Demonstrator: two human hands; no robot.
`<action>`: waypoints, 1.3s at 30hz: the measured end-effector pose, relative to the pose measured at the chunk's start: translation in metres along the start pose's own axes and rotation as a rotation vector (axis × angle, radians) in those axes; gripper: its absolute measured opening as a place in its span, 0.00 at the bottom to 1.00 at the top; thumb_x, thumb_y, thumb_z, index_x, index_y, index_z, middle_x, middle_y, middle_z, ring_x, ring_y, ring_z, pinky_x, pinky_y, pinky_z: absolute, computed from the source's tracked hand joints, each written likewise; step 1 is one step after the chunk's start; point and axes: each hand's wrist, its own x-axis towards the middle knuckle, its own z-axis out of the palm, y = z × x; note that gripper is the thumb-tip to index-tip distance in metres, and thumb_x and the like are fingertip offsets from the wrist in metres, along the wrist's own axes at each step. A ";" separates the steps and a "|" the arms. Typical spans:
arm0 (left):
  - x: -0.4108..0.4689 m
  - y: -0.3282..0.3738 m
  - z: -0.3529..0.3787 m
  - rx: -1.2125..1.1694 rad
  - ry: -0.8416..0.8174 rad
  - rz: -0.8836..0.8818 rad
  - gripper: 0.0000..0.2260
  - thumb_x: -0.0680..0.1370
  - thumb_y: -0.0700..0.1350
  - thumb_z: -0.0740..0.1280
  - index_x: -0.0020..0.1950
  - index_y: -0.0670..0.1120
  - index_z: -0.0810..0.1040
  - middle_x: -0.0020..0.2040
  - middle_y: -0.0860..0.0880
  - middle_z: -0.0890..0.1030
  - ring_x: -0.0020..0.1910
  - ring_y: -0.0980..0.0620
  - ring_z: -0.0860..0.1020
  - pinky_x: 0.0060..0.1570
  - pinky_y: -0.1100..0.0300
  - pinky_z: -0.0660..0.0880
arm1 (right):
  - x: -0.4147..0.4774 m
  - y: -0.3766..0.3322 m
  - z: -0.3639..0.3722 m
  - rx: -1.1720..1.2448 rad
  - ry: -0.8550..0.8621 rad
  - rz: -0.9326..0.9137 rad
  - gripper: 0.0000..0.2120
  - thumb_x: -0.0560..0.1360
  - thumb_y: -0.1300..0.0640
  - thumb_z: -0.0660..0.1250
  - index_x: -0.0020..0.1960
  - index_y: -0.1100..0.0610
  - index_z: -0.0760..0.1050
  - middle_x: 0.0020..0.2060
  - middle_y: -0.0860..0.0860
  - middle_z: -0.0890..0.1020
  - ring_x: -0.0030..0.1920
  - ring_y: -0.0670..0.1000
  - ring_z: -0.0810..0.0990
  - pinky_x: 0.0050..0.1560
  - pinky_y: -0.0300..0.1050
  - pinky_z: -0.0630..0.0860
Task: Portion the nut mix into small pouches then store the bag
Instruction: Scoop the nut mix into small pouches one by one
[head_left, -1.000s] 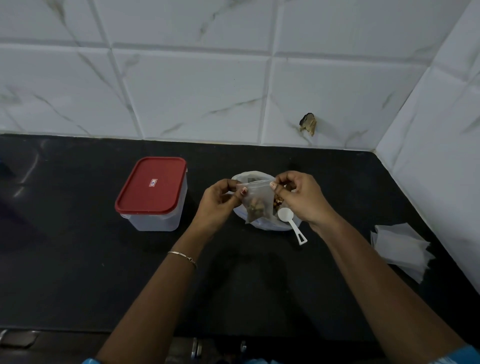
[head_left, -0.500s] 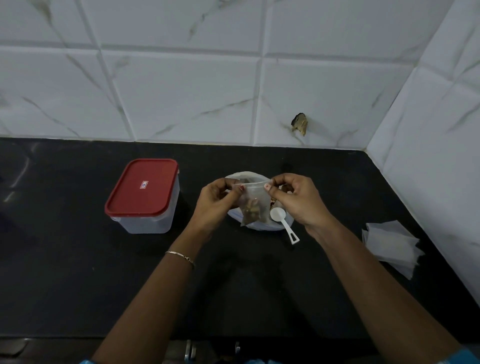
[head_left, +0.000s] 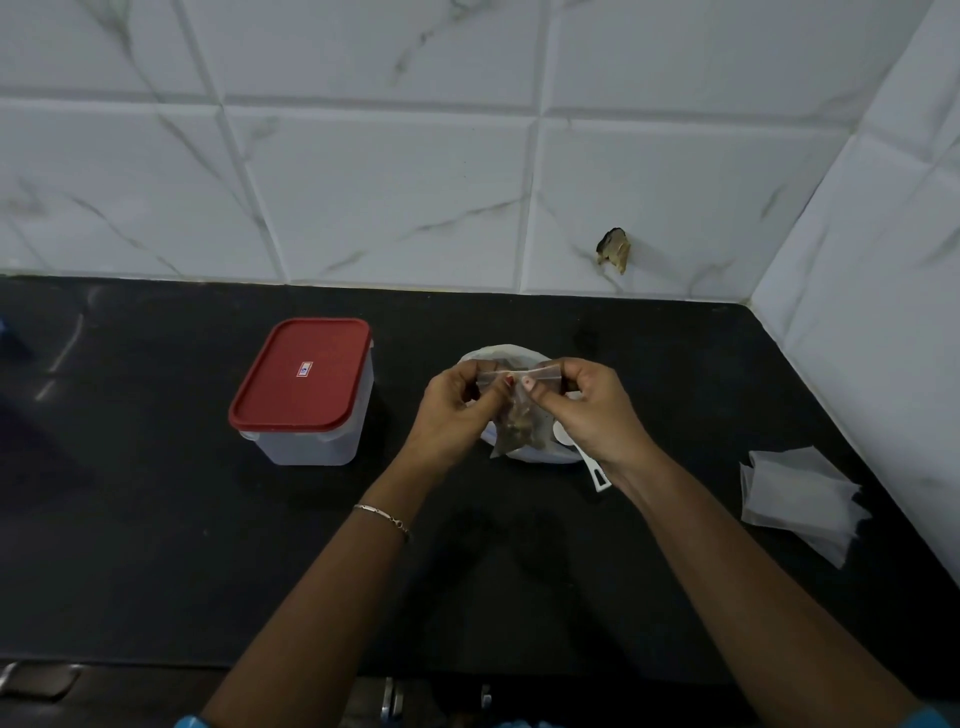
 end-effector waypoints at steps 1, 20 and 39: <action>-0.001 0.001 -0.001 -0.002 0.003 0.002 0.05 0.79 0.39 0.66 0.50 0.48 0.80 0.45 0.48 0.84 0.46 0.54 0.83 0.44 0.62 0.78 | 0.000 0.001 0.002 0.012 0.004 0.003 0.06 0.76 0.61 0.69 0.51 0.61 0.81 0.41 0.49 0.84 0.40 0.38 0.83 0.37 0.27 0.74; 0.000 -0.007 -0.021 0.166 0.083 -0.028 0.02 0.74 0.41 0.72 0.43 0.45 0.81 0.40 0.46 0.84 0.42 0.47 0.83 0.43 0.52 0.80 | 0.008 0.016 0.018 -0.104 0.210 0.022 0.06 0.70 0.57 0.77 0.38 0.56 0.80 0.36 0.52 0.83 0.40 0.51 0.83 0.41 0.46 0.80; -0.093 -0.044 -0.114 0.017 0.401 -0.431 0.05 0.80 0.40 0.64 0.50 0.44 0.80 0.46 0.47 0.83 0.44 0.51 0.84 0.38 0.62 0.79 | 0.008 0.059 0.131 -0.025 -0.130 0.268 0.03 0.73 0.57 0.73 0.45 0.54 0.81 0.41 0.50 0.84 0.45 0.47 0.82 0.46 0.40 0.78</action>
